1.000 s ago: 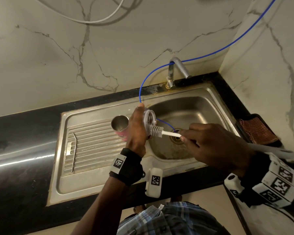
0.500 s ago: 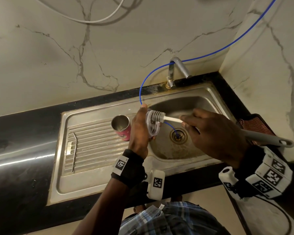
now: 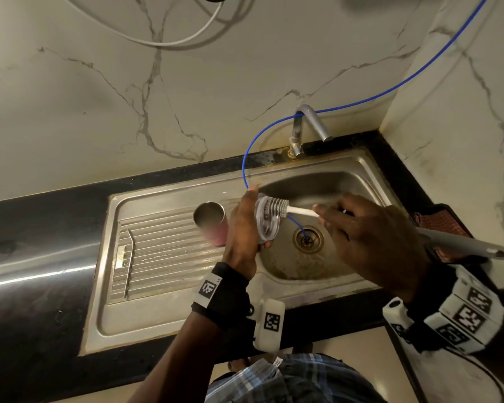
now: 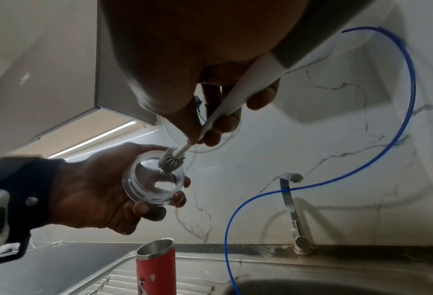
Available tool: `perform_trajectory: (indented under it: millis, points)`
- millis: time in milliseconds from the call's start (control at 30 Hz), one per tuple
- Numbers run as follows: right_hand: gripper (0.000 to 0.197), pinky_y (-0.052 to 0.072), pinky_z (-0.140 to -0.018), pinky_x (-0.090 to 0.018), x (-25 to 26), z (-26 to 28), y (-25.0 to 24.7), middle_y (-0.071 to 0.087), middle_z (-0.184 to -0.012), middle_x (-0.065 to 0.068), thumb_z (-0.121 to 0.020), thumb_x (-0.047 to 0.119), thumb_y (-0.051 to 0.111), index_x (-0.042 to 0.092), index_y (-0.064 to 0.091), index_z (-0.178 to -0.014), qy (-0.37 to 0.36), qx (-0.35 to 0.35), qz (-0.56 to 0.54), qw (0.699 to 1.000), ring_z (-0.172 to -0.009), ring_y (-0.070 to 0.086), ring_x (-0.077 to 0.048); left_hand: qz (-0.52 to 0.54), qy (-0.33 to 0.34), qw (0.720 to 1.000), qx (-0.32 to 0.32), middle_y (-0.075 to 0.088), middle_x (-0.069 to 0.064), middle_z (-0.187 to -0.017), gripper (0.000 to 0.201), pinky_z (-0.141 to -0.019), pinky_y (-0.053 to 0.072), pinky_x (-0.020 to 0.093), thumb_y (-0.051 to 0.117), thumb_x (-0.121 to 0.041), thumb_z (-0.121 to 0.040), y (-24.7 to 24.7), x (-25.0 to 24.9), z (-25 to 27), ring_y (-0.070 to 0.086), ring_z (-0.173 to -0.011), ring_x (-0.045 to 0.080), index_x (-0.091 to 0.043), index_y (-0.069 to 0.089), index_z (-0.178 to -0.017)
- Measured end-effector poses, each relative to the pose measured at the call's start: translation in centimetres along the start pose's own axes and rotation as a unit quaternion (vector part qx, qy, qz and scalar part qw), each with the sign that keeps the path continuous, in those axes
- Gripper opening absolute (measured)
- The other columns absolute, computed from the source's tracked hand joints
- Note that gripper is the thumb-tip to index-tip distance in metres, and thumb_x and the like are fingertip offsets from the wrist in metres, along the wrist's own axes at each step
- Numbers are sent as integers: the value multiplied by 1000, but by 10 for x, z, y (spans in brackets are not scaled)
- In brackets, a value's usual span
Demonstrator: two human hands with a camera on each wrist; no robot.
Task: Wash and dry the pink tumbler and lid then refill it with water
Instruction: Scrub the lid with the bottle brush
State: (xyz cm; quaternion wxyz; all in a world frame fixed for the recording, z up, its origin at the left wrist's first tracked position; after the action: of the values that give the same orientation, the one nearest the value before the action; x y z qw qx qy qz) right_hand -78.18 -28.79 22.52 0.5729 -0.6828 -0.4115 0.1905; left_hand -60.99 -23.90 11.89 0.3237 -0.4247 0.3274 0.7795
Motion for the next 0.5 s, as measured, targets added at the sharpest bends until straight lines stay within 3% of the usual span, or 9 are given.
perform_trajectory:
  millis: [67, 233, 400, 500]
  points:
    - [32, 54, -59, -39, -12, -1, 6, 61, -98, 4, -97, 28, 65, 22, 70, -127, 32, 12, -8, 999, -75, 60, -17, 0, 6, 1000, 6, 69, 2, -78, 53, -48, 45, 18, 43, -64, -105, 2, -5, 0, 61, -61, 8, -18, 69, -95]
    - [30, 54, -60, -38, -10, 5, 12, 60, -97, 8, -97, 33, 62, 26, 70, -126, 24, 37, -9, 999, -71, 48, -7, 0, 8, 1000, -19, 68, 3, -79, 53, -51, 45, 20, 44, -66, -104, -7, -9, -4, 60, -63, 9, -21, 71, -94]
    - [29, 43, -63, -33, -16, -7, -4, 64, -98, 4, -94, 26, 69, 24, 73, -123, 19, -14, 23, 999, -79, 63, -17, -8, 7, 1000, -9, 72, -1, -78, 54, -52, 45, 20, 41, -65, -105, -6, -6, -4, 63, -61, 4, -23, 72, -93]
    - [34, 49, -66, -38, -13, -2, 11, 61, -100, 6, -92, 26, 73, 26, 70, -126, 13, 23, 28, 999, -80, 62, -16, -22, -1, 1000, -8, 71, 1, -81, 57, -52, 45, 20, 42, -66, -104, -4, -7, -5, 62, -64, 6, -19, 73, -103]
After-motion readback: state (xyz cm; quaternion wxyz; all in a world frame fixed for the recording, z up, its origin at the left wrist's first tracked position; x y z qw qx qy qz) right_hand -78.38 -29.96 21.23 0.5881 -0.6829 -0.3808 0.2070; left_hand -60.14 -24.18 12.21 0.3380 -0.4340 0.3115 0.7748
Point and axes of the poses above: each hand's wrist, its own z-axis away from the middle knuckle, its own y-axis out of the palm, x = y × z, the point moved 10 cm from there along -z, towards the middle knuckle
